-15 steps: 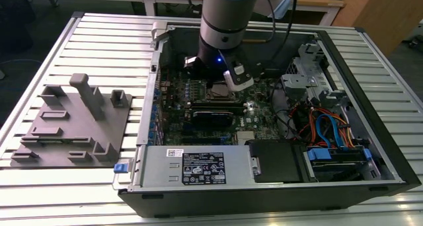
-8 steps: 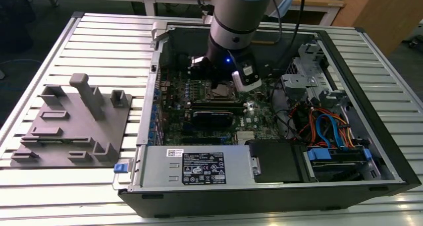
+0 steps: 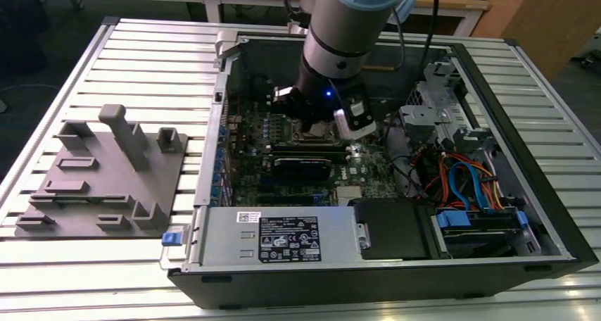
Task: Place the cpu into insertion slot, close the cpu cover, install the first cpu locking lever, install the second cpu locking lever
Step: 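Install the second cpu locking lever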
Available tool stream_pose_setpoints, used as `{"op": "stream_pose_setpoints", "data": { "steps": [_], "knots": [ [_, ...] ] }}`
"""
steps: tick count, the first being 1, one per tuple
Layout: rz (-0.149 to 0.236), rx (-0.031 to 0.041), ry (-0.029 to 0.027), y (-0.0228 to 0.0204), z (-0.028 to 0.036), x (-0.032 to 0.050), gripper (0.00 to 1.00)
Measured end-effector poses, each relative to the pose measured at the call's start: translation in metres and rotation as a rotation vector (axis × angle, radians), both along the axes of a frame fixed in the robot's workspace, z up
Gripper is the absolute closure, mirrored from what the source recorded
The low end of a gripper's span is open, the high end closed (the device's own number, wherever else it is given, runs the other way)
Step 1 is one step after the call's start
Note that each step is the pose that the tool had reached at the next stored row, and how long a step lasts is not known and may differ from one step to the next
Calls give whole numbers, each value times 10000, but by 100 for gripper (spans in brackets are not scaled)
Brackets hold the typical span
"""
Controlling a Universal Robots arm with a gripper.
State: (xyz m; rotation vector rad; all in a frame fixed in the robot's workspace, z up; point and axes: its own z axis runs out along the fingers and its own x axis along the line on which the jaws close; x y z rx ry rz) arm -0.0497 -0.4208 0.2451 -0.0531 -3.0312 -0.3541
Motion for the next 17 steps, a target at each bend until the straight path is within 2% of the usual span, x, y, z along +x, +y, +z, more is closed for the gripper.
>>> {"op": "stream_pose_setpoints", "data": {
  "steps": [6,12,14,17],
  "knots": [
    [0,2,84,-4,-107,-12,89],
    [0,7,99,-3,-203,-96,89],
    [1,50,99,-4,-230,-123,89],
    [1,159,99,-2,-248,-134,89]
  ]
}}
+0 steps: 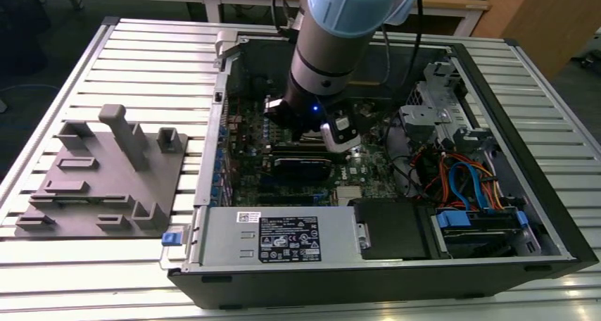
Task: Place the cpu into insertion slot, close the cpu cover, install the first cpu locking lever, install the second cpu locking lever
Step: 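Install the second cpu locking lever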
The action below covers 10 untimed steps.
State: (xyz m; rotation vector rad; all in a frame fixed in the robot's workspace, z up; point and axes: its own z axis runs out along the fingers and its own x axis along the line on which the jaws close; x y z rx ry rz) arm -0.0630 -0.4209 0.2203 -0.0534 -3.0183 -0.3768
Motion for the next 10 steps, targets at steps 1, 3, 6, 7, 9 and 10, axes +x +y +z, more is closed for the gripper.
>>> {"op": "stream_pose_setpoints", "data": {
  "steps": [1,3,6,7,9,10],
  "knots": [
    [-1,35,1,0,-9,0,89],
    [-2,83,6,0,-26,-1,89],
    [-1,107,11,0,-62,-1,89],
    [0,107,14,0,-77,-3,89],
    [-12,108,31,0,-101,-4,89],
    [-36,109,39,-1,-110,-4,89]
  ]
}}
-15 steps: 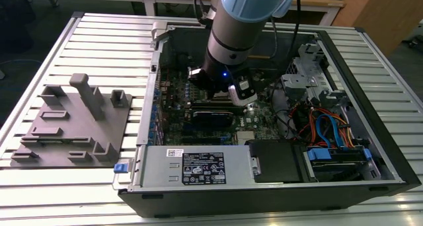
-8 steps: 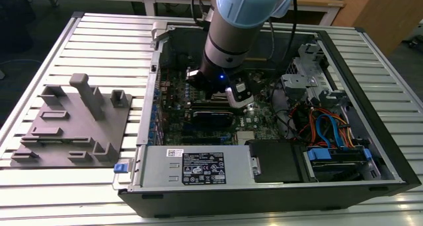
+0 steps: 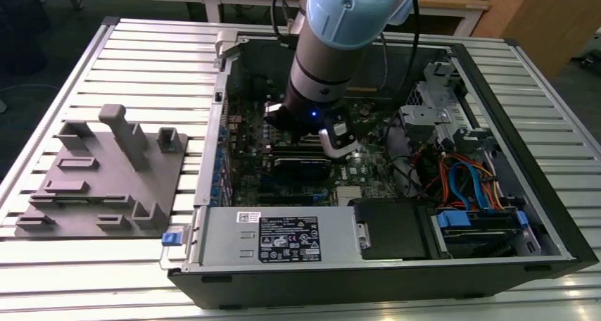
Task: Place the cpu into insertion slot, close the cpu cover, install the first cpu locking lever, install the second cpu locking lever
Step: 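Install the second cpu locking lever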
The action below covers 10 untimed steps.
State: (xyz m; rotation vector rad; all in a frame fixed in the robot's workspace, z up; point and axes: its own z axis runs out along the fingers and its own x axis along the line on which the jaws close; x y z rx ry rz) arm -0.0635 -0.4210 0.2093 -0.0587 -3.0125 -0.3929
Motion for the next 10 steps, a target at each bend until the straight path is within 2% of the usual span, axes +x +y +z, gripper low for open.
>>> {"op": "stream_pose_setpoints", "data": {
  "steps": [10],
  "knots": [
    [-115,23,10,0,-92,-38,89]
  ]
}}
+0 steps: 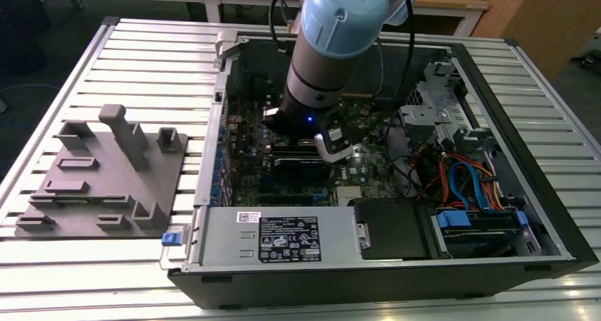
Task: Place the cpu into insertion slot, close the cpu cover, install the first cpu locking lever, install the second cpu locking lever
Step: 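Install the second cpu locking lever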
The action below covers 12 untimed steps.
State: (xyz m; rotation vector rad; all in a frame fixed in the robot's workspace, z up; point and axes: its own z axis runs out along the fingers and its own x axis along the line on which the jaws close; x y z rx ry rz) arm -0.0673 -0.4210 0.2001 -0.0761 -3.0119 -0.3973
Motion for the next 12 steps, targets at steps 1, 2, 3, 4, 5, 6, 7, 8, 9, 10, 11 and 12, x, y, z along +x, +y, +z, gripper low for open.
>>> {"op": "stream_pose_setpoints", "data": {
  "steps": [1,2,3,4,5,6,7,8,9,10,11,12],
  "knots": [
    [-10,3,-1,0,-13,0,89],
    [-17,9,-1,0,-23,-1,89],
    [-24,18,-1,0,-31,-2,89],
    [-37,30,0,0,-36,-2,89],
    [-61,45,0,1,-41,-2,89],
    [-101,72,0,1,-43,-2,89],
    [-158,106,-1,2,-45,-3,89],
    [-200,133,0,2,-45,-6,89],
    [-217,152,-1,2,-46,-11,89],
    [-223,161,-1,2,-48,-17,89],
    [-225,164,-2,3,-50,-27,89],
    [-225,163,-2,3,-54,-39,89]
  ]
}}
